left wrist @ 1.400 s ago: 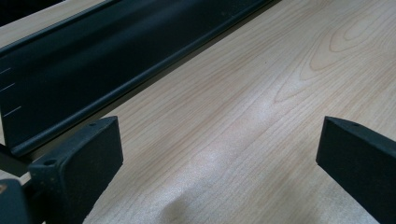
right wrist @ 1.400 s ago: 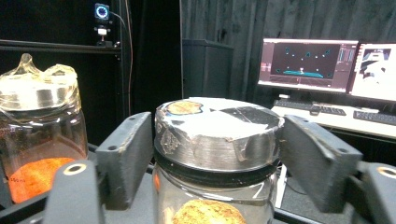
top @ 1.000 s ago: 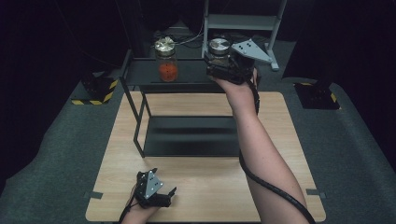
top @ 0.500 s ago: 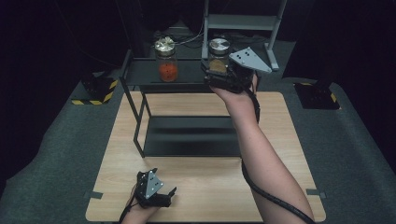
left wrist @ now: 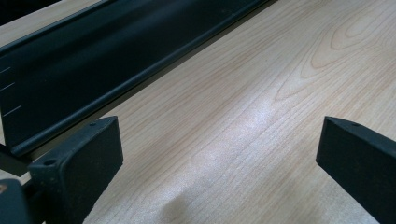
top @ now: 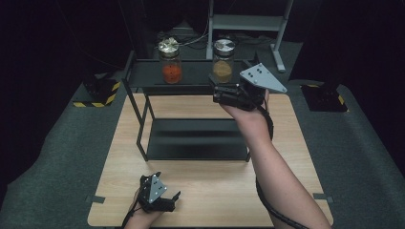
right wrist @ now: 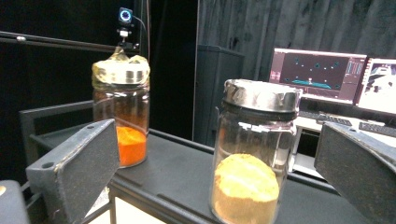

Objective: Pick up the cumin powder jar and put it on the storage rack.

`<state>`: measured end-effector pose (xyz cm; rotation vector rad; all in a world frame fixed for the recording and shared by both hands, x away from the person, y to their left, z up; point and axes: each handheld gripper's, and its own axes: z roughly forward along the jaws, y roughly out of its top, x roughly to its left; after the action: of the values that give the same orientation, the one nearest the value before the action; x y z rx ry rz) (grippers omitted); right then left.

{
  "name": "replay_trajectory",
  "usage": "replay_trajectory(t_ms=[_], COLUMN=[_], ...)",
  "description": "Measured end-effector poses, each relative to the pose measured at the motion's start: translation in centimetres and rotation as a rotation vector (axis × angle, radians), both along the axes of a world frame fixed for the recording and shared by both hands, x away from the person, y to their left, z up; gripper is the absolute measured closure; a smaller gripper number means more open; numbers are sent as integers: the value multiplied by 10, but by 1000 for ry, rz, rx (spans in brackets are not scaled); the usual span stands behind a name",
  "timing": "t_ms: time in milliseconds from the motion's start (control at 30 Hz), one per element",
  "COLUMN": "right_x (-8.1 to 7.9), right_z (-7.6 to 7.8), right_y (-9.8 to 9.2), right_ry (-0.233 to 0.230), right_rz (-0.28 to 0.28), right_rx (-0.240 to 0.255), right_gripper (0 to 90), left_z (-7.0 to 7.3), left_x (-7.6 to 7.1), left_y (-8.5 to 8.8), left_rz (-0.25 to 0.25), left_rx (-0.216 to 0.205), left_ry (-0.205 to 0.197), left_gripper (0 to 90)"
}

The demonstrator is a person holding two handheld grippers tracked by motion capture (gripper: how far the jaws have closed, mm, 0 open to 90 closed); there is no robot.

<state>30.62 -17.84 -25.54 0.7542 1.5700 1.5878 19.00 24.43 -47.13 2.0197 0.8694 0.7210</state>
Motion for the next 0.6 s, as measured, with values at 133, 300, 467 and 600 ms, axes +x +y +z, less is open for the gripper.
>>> replay_trajectory(t_ms=[133, 300, 467, 600], right_x=[-10, -21, -28, -30], right_z=[-3, -8, -13, -17], right_y=[-4, -9, -14, -17], right_ry=[-15, -23, -23, -16], right_rz=[6, 13, 18, 22], right_rx=[-10, -20, -21, -21], right_gripper=[0, 0, 0, 0], left_z=[0, 0, 0, 0], left_x=[0, 0, 0, 0], left_y=[0, 0, 0, 0], left_rz=[1, 1, 1, 1], left_rx=[-3, -2, 1, -1], left_ry=[2, 0, 1, 1], left_gripper=[8, 8, 8, 8])
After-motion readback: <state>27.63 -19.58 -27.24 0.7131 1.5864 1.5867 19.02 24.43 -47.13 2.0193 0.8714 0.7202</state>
